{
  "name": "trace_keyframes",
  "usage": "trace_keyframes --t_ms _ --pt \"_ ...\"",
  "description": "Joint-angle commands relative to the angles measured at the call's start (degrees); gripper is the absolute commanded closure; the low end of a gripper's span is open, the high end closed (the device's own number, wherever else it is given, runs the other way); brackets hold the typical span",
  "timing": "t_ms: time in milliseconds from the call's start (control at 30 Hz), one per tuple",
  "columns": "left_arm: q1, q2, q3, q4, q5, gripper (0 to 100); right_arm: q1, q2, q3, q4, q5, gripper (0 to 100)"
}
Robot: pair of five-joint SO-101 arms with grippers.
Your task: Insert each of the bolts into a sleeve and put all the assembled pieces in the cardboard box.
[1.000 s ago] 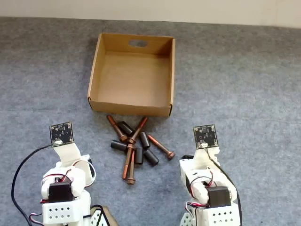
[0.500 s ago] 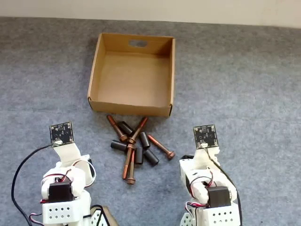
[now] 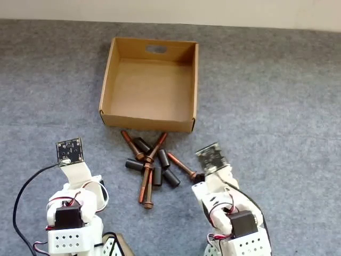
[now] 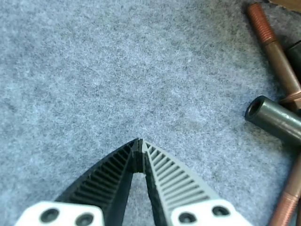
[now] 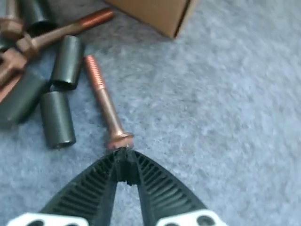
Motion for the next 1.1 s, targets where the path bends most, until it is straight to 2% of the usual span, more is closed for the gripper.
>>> trace_keyframes --t_ms 0,67,167,300,733,900,1067 --pt "0.6 -0.7 1.0 0.4 0.4 99 -3.2 -0.2 4.0 0.6 2.8 99.1" --pt "0.6 -0.7 1.0 0.4 0.4 99 -7.5 -0.2 0.7 2.3 2.5 95.9" --pt "0.6 -0.7 1.0 0.4 0.4 99 -13.8 0.0 -1.2 0.9 -4.3 88.2" --pt "0.6 -0.7 1.0 0.4 0.4 99 -17.4 1.5 2.4 -2.5 -9.4 87.5" --pt "0.6 -0.7 1.0 0.4 0.4 99 -17.8 13.7 0.6 -11.2 -10.5 87.5" --pt "0.6 -0.7 1.0 0.4 0.4 99 -17.8 18.1 0.0 -11.2 -10.8 87.5" --pt "0.6 -0.7 1.0 0.4 0.4 99 -17.8 16.5 0.0 -10.1 -10.8 87.5"
